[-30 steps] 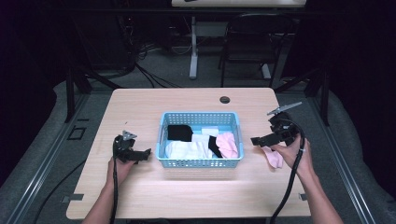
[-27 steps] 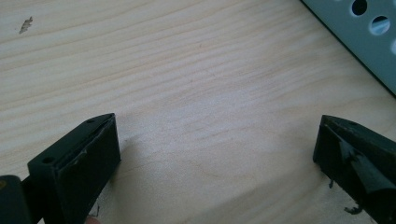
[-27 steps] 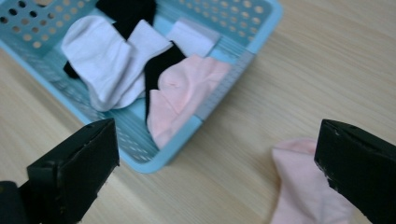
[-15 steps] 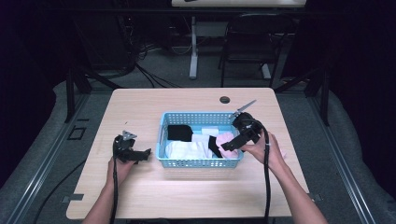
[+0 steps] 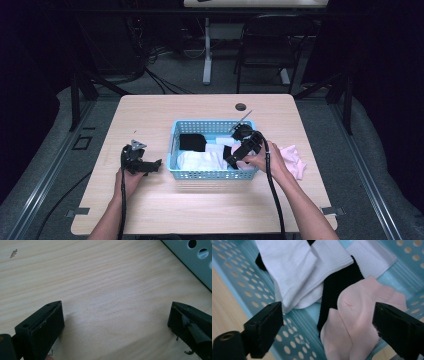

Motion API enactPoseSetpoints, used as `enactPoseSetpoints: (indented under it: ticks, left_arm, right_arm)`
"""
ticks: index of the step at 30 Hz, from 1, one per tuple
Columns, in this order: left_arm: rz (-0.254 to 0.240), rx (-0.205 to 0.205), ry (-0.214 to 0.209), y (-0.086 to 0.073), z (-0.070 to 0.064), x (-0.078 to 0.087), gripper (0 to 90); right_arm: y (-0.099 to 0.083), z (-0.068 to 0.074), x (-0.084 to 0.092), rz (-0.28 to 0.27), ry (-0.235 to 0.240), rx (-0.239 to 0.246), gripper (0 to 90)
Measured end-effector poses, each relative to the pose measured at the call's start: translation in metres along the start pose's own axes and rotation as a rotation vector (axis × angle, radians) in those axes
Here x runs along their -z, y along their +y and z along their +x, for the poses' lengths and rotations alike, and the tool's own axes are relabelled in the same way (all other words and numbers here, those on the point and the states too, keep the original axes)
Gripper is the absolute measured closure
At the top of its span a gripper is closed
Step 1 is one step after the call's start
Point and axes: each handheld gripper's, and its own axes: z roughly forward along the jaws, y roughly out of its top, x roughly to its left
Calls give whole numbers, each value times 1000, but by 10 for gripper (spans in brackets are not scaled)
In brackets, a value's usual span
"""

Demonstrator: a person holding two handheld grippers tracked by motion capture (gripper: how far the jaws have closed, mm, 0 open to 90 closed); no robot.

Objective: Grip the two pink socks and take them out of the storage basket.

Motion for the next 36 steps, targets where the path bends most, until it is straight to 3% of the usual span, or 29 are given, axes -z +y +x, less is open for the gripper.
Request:
enactPoseSetpoints:
  ticks: [2,4,5,8,9,11,12,17,23,27,32,36]
  left_arm:
    - [0,-1,0,0,0,0,5]
    - [0,-1,0,0,0,0,5]
    - [0,0,-1,0,0,0,5]
    - [0,-1,-1,0,0,0,5]
    - [0,-1,-1,0,0,0,5]
    - [0,0,-2,0,0,0,5]
    - [0,-1,-2,0,0,0,5]
    - [0,-1,-2,0,0,0,5]
    - [0,-1,-1,0,0,0,5]
    - [0,-1,-2,0,0,0,5]
    - [0,-1,-1,0,0,0,5]
    - [0,-1,-2,0,0,0,5]
  right_arm:
    - [0,-1,-6,-1,-3,-16,144]
    - [1,-2,-13,50,-33,-9,156]
    - [1,-2,-13,50,-33,-9,156]
    - [-1,-1,-20,65,-81,-26,189]
    - [0,-3,-23,101,-99,-22,238]
    - [0,-3,-24,110,-108,-28,278]
    - [0,-2,-26,84,-111,-43,310]
    - [2,-3,-29,138,-135,-26,379]
    - [2,-5,-33,155,-136,-40,513]
    - [2,-6,-36,160,-140,-58,696]
    - [2,-7,-36,165,-137,-63,794]
    - [0,-8,-33,138,-126,-81,826]
